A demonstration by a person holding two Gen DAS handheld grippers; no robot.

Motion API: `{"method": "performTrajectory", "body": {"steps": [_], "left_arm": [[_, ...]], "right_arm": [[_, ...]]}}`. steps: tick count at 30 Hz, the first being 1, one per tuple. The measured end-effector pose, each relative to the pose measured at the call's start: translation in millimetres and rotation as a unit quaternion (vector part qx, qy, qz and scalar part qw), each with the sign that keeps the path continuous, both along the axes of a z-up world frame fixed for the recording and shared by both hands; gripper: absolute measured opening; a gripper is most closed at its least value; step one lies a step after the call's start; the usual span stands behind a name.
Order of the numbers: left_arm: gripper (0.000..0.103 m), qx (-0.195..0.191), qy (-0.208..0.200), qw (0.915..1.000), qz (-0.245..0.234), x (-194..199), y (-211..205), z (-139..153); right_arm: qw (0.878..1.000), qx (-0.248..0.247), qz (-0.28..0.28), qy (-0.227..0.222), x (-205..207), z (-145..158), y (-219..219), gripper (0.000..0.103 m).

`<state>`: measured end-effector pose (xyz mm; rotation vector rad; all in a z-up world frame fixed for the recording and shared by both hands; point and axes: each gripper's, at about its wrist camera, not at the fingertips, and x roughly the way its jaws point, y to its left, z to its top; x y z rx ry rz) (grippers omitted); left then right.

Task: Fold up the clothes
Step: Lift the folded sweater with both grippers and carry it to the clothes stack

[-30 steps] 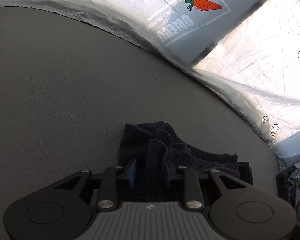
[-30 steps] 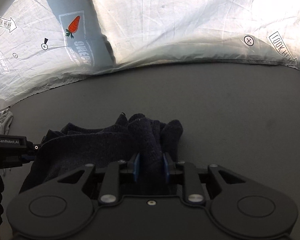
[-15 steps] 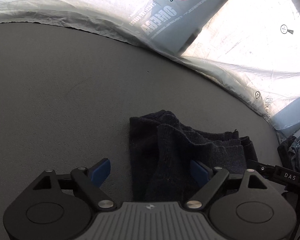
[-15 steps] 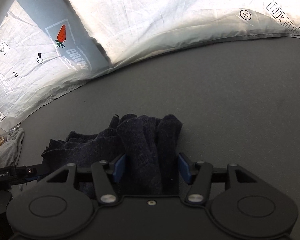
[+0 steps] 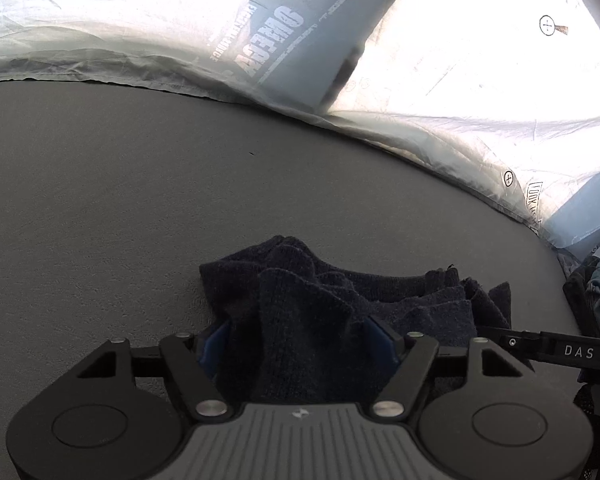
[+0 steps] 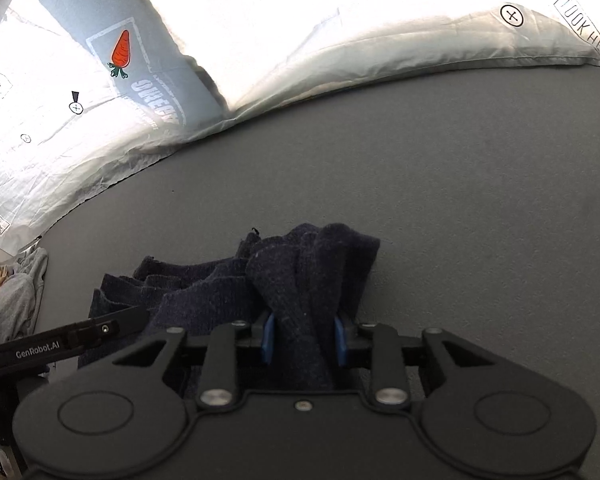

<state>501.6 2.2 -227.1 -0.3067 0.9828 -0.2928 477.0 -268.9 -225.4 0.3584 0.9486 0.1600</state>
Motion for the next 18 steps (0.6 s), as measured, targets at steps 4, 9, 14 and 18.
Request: {"method": "performTrajectory", "body": {"steps": [4,9,14,18], "left_arm": [[0.028,0.010,-0.027,0.9992,0.029,-19,-7,22],[0.026,0.003,-0.095,0.9950,0.030,-72,-14,74],[0.025,0.008,-0.160,0.9871,0.011,-150,-27,127],[0.024,0.005,-0.194,0.9810,0.008,-203,-34,151]], "right_arm": [[0.995,-0.072,0.010,-0.061,-31,20,18,0.021],[0.986,-0.114,-0.012,-0.124,-87,57,17,0.020],[0.963,-0.189,-0.007,-0.193,-165,86,22,0.019],[0.941,-0.225,-0.023,-0.253,-226,111,30,0.019]]}}
